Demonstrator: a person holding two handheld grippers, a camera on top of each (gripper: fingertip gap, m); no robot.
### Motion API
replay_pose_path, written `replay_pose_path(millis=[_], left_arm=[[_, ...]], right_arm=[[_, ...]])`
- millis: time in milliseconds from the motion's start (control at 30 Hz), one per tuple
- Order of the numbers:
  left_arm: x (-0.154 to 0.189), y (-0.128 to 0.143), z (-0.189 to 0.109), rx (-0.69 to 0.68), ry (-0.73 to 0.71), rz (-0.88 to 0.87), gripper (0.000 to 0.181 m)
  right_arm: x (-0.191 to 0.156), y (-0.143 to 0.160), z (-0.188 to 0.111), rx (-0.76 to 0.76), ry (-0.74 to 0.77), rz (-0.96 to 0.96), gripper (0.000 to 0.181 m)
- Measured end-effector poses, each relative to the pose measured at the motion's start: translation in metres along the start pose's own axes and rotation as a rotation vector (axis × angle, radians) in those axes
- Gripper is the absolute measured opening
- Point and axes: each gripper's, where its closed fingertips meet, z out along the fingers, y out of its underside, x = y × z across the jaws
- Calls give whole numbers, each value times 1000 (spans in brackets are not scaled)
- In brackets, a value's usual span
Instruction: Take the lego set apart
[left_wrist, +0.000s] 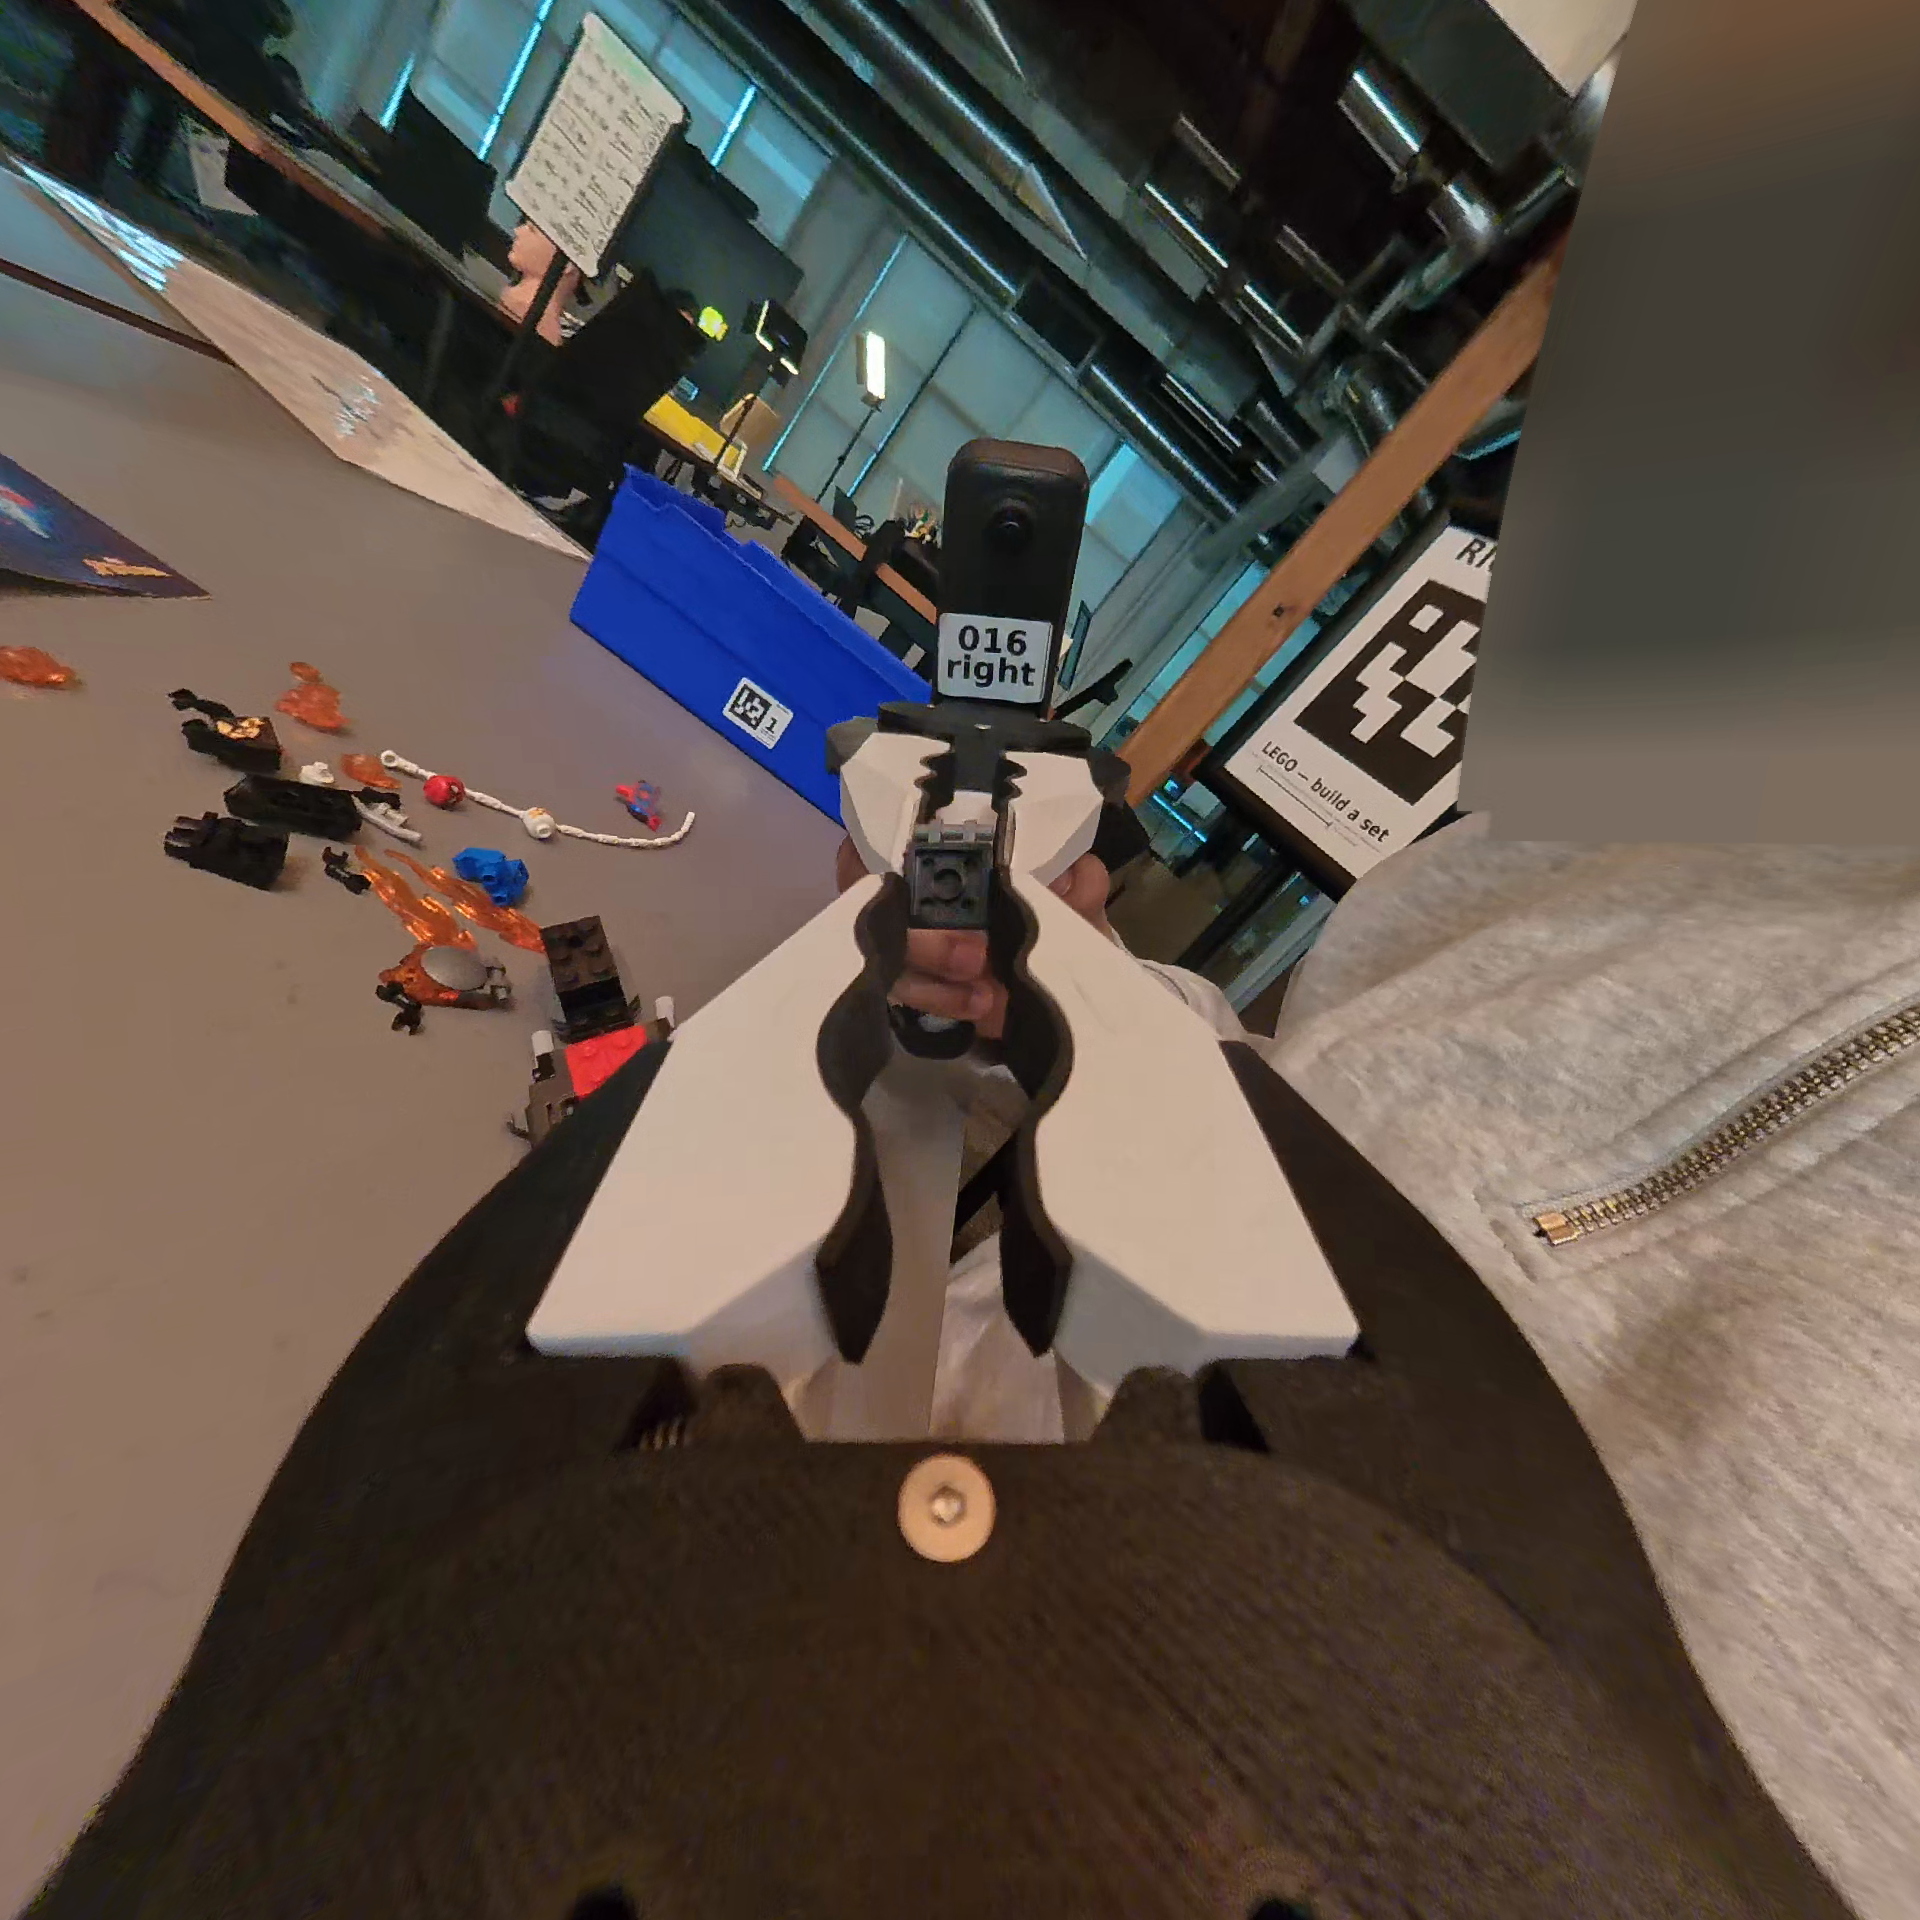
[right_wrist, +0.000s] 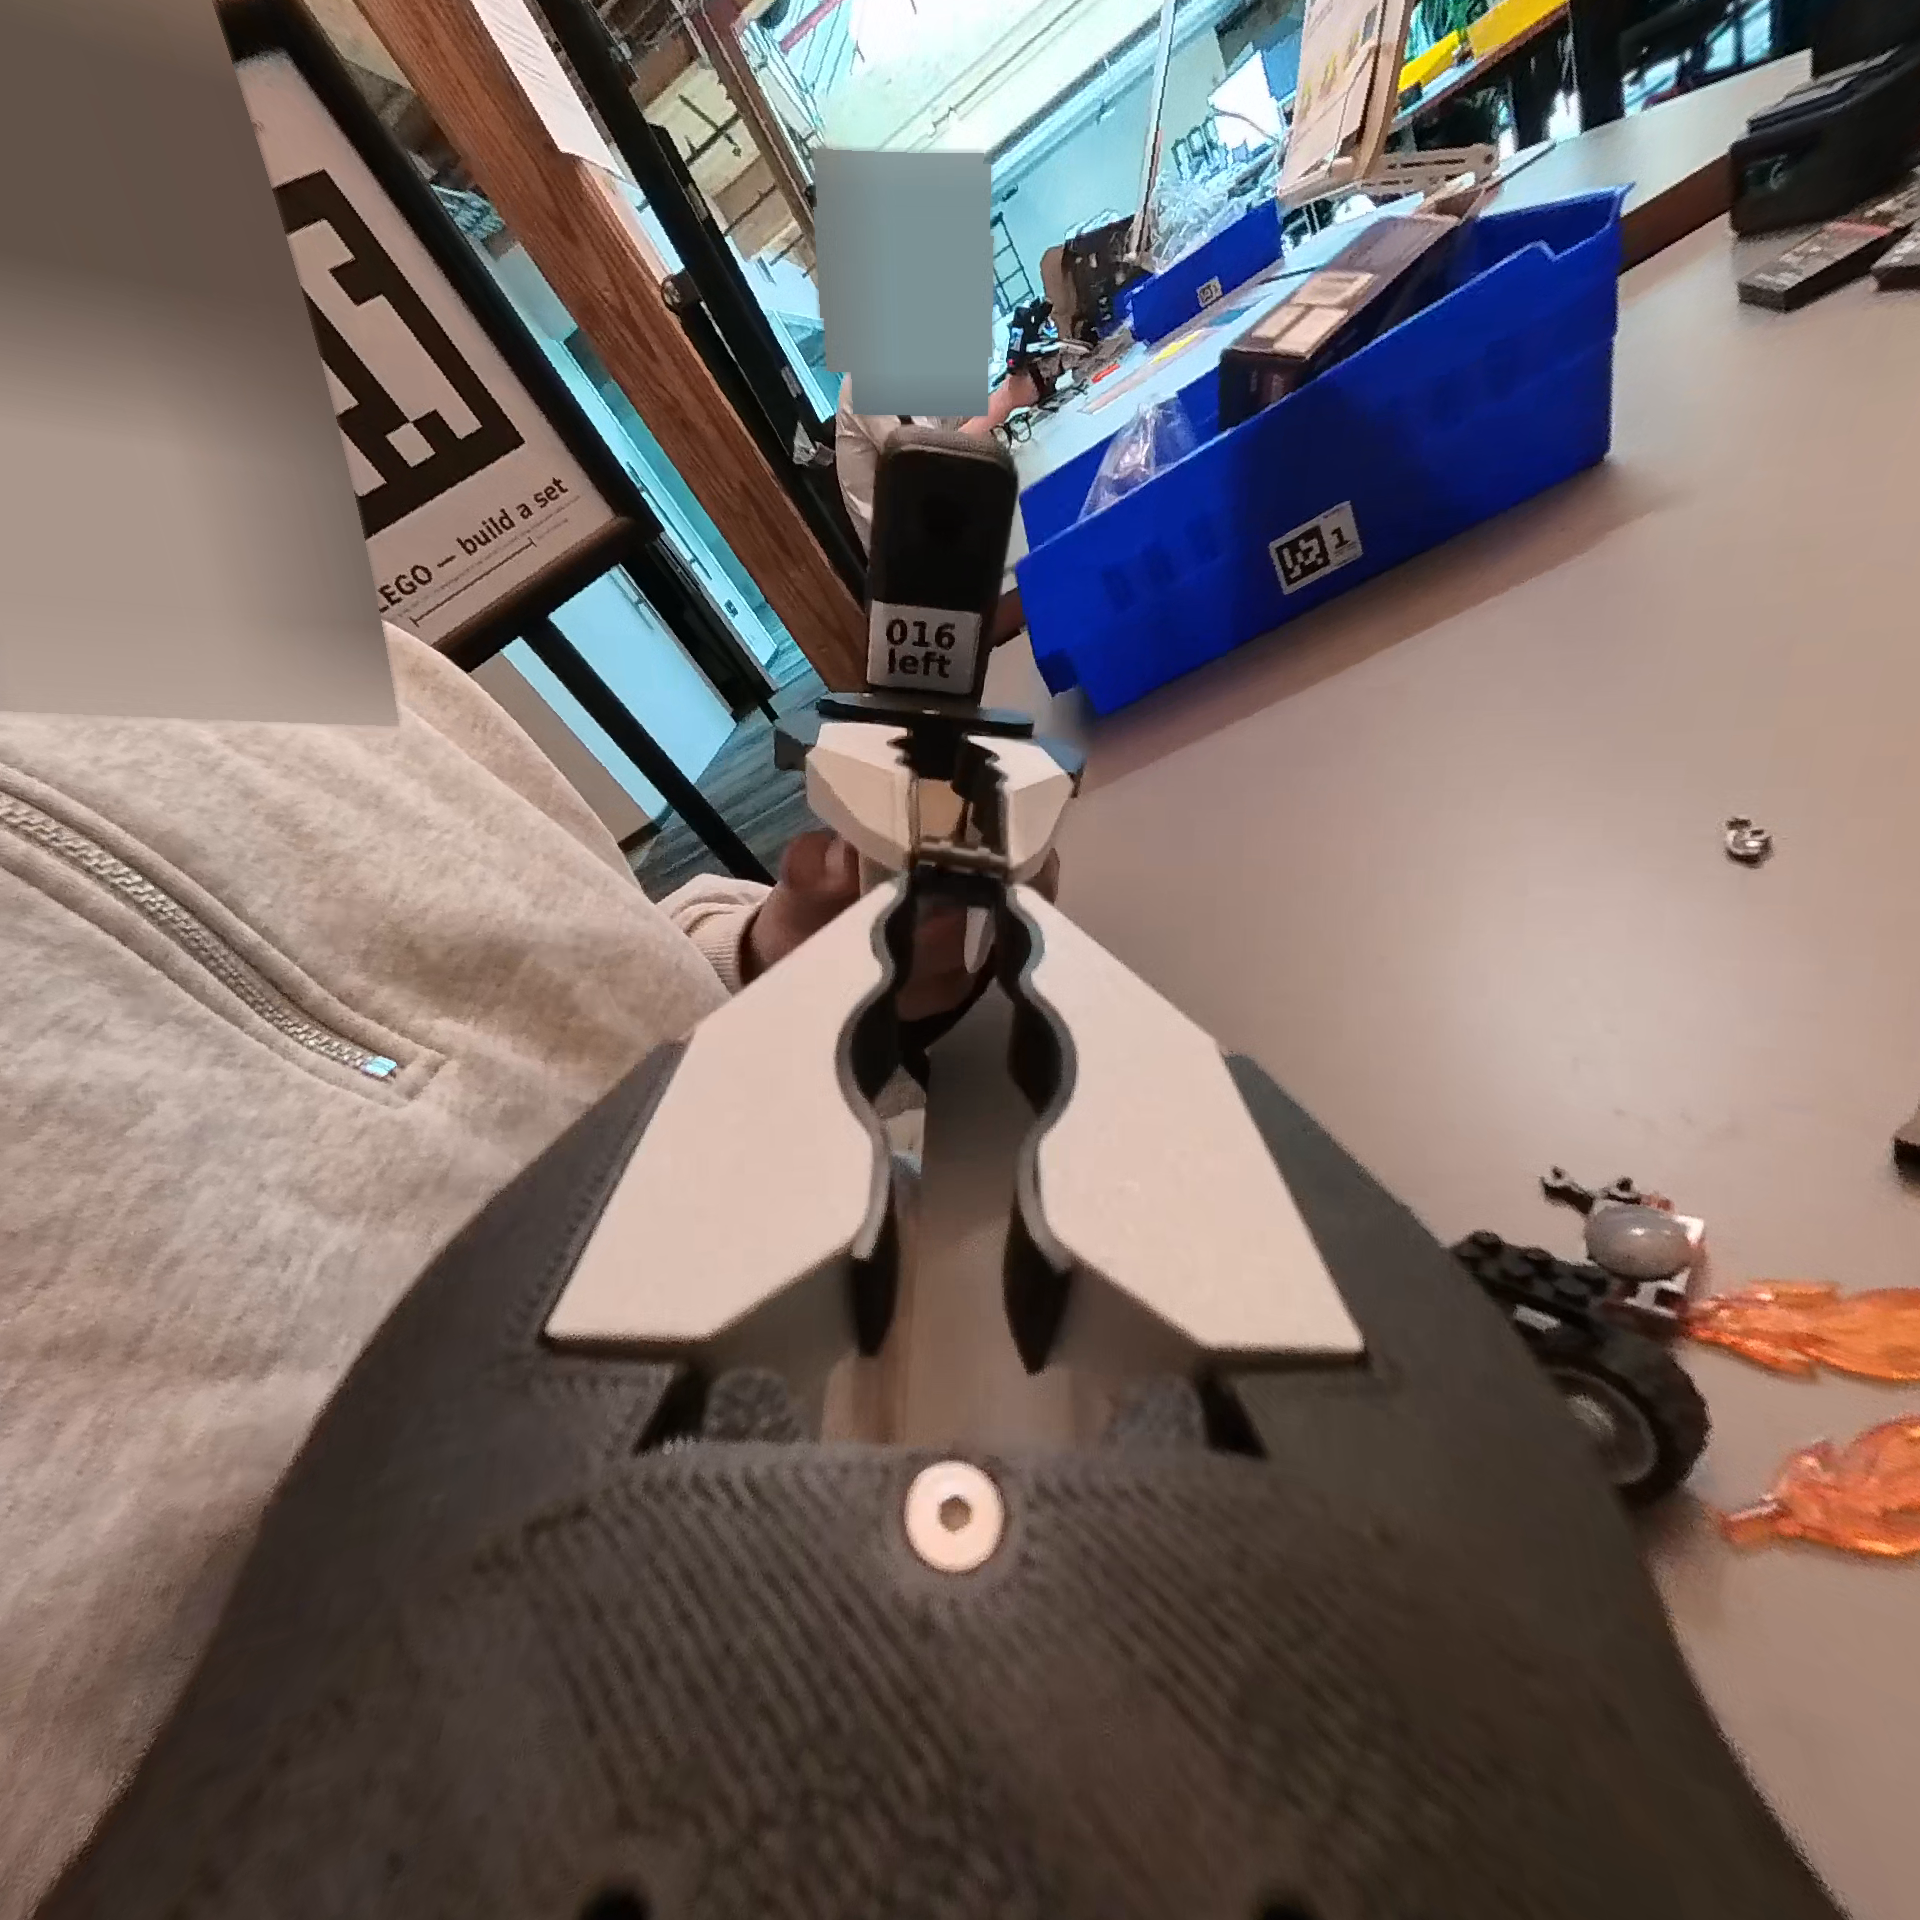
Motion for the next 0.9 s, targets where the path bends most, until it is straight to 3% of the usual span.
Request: replay_pose_path(millis=[33,100,167,300,433,900], left_arm=[[0,-3,-4,28,6,-5,4],[-25,-45,-50,260,-93,-38,0],[-36,-50,-75,256,-145,-39,0],[-34,-29,-52,103,-177,24,0],[-32,-33,-41,119,-144,32,0],[-34,-26,-35,94,-112,-6,0]], right_arm=[[1,3,-2,-12,2,-6,0],[4,-8,-23,78,11,12,0],[11,-13,-46,115,54,19,0],[22,2,-39,20,140,-15,0],[27,6,-34,14,157,-11,0],[26,-10,-72,103,212,-64,0]])
